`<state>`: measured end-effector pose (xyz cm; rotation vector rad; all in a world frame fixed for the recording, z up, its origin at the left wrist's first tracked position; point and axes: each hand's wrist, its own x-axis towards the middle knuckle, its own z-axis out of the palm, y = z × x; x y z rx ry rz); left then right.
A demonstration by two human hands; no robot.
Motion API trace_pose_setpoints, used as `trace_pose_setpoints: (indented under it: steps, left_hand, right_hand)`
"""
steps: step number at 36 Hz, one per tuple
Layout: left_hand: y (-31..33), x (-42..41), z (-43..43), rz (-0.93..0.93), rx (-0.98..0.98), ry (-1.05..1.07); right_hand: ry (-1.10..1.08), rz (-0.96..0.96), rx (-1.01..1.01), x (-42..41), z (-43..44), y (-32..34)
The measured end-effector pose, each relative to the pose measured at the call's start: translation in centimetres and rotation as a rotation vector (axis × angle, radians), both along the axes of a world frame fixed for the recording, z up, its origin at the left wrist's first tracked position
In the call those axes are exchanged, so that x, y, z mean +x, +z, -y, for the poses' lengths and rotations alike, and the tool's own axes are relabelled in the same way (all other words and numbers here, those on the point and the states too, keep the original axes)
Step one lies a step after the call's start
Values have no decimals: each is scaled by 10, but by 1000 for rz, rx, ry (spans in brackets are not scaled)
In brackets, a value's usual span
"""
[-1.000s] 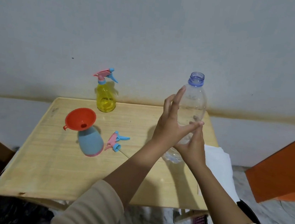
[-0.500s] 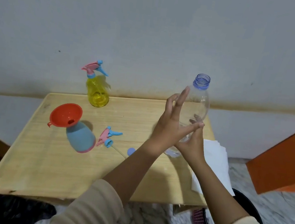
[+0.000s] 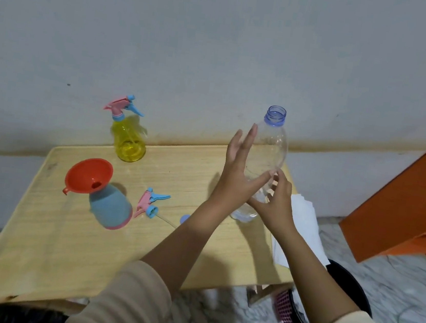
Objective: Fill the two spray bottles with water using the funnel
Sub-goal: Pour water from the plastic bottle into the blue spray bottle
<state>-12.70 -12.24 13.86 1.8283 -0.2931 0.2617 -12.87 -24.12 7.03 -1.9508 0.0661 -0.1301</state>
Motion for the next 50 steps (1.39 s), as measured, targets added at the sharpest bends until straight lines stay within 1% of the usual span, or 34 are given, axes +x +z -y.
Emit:
trace_pose_setpoints:
  steps: [5,10,12,14,18,20,22,24,27,30,33,39,44,50]
  left_hand:
    - [-2,-10,-15,-10,-27,-6]
    - [-25,-37,-61,-13,19,94]
    - [-44,-50,-85,-58,23,176]
    - [-66,-65,-117,-104,21,286]
    - [-107,-97,-186,-75,53,592]
    - [-118,-108,-215,-166,11,731]
    - [-122,-111,-239,-285,-65,778]
    - [-125,-107,-259,-314,-87,740]
    - [-129,-91,-283,-300,-38,592]
    - [-133,-73,-298,-311,28,454]
    - [-128,-62,-300,-286,-47,376]
    - [-128,-60,-305,-341,-71,362]
    - [-135,-57,-308,-339,-106,348]
    - [-134,-56,-309,-330,-49,343]
  right_hand:
    - [-174,51,41,-18,-10,3]
    - [-351,111,140,-49,-43,3]
    - [-360,107,161,-60,-63,0]
    - [-310,81,161,-67,-91,-5]
    - [-132,34,174,-70,-153,-2]
    - [-14,33,151,-68,-184,4]
    - [108,47,130,-66,-213,13]
    - [215,60,88,-62,-238,21]
    - [329,27,13,-52,-269,34]
    - [374,19,-57,-42,-292,40]
    - [370,-6,-134,-35,-306,41]
    - [299,-2,-139,-32,-315,37]
    - [269,6,-136,-33,-317,36]
    - [234,16,-126,-33,-317,39]
